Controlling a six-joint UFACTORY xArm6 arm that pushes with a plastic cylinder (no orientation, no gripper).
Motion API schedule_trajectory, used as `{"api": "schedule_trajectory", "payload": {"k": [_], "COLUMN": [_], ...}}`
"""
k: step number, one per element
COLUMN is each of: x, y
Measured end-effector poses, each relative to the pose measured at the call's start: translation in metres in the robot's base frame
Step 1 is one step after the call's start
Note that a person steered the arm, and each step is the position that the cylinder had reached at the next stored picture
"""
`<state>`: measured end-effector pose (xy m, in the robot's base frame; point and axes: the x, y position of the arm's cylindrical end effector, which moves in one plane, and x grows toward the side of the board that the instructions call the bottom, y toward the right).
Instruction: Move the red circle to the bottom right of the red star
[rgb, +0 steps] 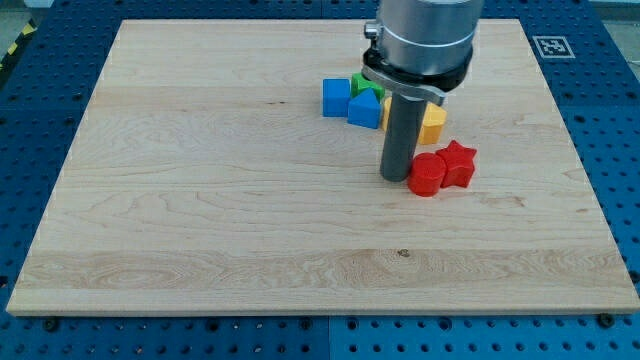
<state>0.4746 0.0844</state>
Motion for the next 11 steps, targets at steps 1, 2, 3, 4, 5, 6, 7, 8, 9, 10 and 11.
{"api": "schedule_trajectory", "payload": {"k": [1, 2, 3, 4, 5, 6, 7, 8, 9, 10, 11], "x": [0.0, -0.014, -0.017, 0.009, 0.018, 0.022, 0.04, 0.051, 0.047, 0.047, 0.047], "y": [0.001, -0.004, 0.018, 0.028, 0.028, 0.0, 0.003, 0.032, 0.049, 0.072, 0.078]}}
